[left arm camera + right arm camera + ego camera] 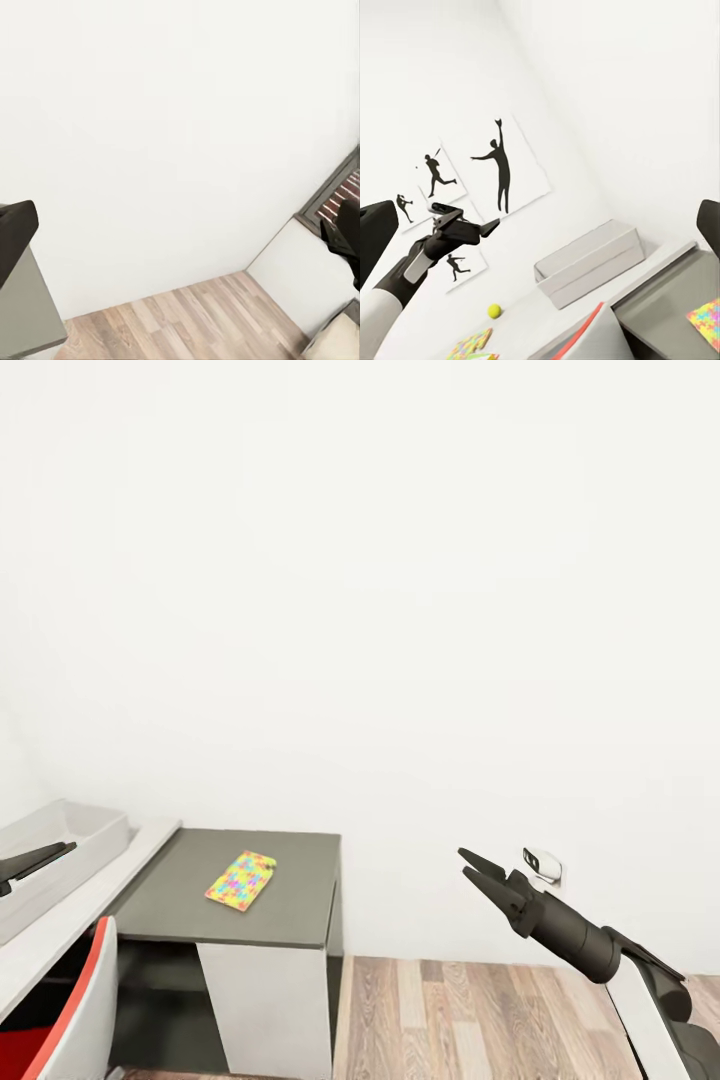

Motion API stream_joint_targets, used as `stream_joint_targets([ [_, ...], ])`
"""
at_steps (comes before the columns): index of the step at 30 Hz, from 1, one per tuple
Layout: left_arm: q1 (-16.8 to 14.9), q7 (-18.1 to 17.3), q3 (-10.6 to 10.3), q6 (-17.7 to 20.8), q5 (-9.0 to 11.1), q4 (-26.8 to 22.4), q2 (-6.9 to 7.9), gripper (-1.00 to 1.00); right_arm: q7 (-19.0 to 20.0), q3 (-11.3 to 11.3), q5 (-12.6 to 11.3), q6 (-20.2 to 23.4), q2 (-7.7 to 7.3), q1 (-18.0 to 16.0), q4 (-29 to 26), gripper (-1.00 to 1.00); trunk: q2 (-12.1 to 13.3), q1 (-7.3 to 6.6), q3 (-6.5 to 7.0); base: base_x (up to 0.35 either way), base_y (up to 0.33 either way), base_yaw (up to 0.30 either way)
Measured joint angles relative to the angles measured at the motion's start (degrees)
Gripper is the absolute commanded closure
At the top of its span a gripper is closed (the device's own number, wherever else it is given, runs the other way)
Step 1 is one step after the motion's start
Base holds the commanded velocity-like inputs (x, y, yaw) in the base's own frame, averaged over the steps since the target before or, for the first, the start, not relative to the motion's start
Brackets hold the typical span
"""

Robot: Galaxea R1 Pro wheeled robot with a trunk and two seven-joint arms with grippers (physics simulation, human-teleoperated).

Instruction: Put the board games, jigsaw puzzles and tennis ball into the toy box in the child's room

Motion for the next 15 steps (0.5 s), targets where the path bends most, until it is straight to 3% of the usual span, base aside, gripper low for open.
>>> stream_joint_targets([
  [5,0.01,0.0,0.02,-0.03,0.01,-0.01,0.02,-1.0,-0.06,0.04,0.01,0.06,0.03,0.0,0.04,-1.0,-0.01,-0.01,0.08,-0.143,0.0,-0.071],
  [15,-0.01,0.0,-0.09,-0.03,-0.02,0.0,-0.15,-1.0,0.0,-0.03,-0.09,0.09,0.01,0.01,0.07,-1.0,0.0,0.0,0.1,-0.082,0.0,-0.247],
])
